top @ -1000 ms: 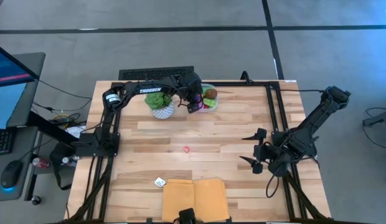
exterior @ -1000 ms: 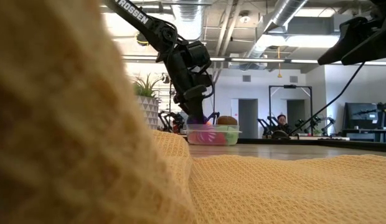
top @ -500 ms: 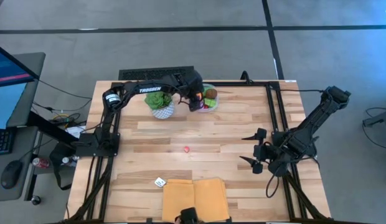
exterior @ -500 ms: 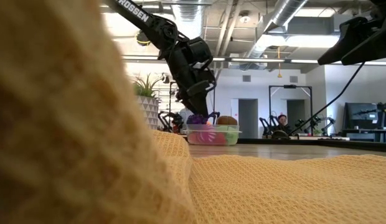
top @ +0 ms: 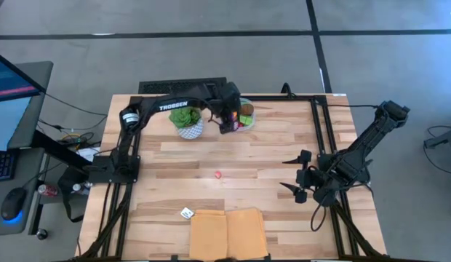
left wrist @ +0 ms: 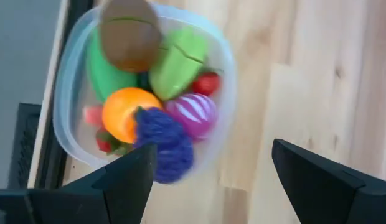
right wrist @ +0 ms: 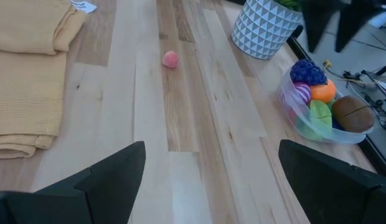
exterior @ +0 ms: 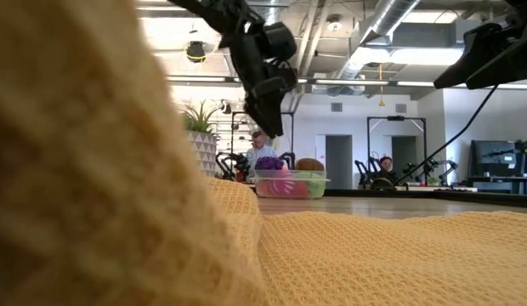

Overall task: Pick and placing Produce into tupperware
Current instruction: Put the peach into the transparent bin

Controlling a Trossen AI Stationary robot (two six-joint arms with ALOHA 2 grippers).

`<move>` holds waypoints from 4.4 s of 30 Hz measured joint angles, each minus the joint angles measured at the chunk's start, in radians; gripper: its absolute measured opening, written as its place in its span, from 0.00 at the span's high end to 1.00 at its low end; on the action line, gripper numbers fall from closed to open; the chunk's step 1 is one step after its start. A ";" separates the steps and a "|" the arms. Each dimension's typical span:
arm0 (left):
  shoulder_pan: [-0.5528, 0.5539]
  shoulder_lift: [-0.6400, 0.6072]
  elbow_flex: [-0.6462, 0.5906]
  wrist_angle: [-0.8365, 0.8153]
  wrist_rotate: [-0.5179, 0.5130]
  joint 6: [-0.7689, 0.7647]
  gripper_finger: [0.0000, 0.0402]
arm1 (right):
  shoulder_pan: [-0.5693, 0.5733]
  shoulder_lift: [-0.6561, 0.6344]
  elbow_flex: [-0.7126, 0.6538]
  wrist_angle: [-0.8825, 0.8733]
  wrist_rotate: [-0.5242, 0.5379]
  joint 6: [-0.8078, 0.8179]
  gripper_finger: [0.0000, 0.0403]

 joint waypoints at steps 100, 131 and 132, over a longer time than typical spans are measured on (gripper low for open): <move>-0.554 -0.064 -1.358 1.938 -0.290 -0.418 0.37 | -0.092 0.000 0.000 0.044 -0.011 0.006 0.03; -0.555 -0.062 -1.359 1.951 -0.297 -0.373 0.71 | -0.092 0.000 0.000 0.044 -0.011 0.006 0.03; -0.556 -0.062 -1.360 1.954 -0.292 -0.372 0.71 | -0.092 0.000 0.000 0.044 -0.011 0.006 0.03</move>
